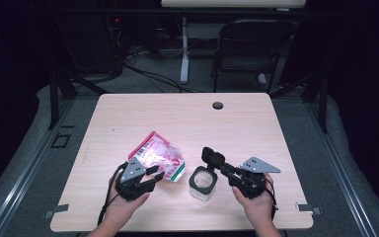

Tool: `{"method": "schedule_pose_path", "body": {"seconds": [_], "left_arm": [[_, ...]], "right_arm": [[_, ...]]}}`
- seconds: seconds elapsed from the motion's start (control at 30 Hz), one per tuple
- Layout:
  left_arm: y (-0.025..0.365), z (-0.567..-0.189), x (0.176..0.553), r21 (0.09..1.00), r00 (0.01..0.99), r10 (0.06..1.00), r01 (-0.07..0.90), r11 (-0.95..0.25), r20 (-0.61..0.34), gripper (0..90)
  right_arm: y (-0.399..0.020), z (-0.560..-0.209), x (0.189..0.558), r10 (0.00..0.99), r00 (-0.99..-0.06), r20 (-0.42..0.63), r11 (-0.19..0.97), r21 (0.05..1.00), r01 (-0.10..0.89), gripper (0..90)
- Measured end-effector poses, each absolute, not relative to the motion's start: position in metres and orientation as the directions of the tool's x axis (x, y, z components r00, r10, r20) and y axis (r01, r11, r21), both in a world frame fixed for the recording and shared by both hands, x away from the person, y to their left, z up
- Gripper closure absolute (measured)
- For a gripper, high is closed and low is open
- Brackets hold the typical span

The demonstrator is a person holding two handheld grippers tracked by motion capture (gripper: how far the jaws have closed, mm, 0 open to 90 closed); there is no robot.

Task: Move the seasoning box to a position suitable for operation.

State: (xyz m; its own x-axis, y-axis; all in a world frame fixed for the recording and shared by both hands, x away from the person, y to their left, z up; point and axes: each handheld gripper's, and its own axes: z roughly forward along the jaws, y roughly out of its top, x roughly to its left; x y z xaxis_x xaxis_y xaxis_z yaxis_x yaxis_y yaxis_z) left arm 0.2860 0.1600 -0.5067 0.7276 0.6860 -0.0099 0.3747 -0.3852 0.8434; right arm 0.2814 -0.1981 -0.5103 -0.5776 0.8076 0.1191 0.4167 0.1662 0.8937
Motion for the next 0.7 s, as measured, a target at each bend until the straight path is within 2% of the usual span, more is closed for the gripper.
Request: {"method": "schedule_pose_path", "body": {"seconds": [0.13,0.3,0.5,0.57,0.7], "left_arm": [[0.169,-0.511,0.286,0.842,0.723,0.691,0.372,-0.391,0.001,62.6],[0.177,-0.52,0.285,0.841,0.712,0.701,0.361,-0.403,0.031,54.5],[0.171,-0.532,0.285,0.826,0.721,0.692,0.366,-0.428,0.04,52.6],[0.166,-0.538,0.284,0.817,0.733,0.676,0.343,-0.463,0.075,50.2],[0.161,-0.544,0.283,0.815,0.746,0.66,0.33,-0.476,0.083,48.2]], "right_arm": [[-0.2,-0.509,0.278,0.808,-0.577,0.125,0.16,0.894,0.418,76.0],[-0.201,-0.502,0.265,0.803,-0.583,0.124,0.152,0.903,0.401,72.6],[-0.202,-0.502,0.254,0.799,-0.589,0.121,0.152,0.907,0.392,72.2],[-0.203,-0.504,0.252,0.798,-0.59,0.12,0.151,0.909,0.39,71.9],[-0.204,-0.507,0.253,0.798,-0.586,0.14,0.133,0.907,0.399,71.8]]}}
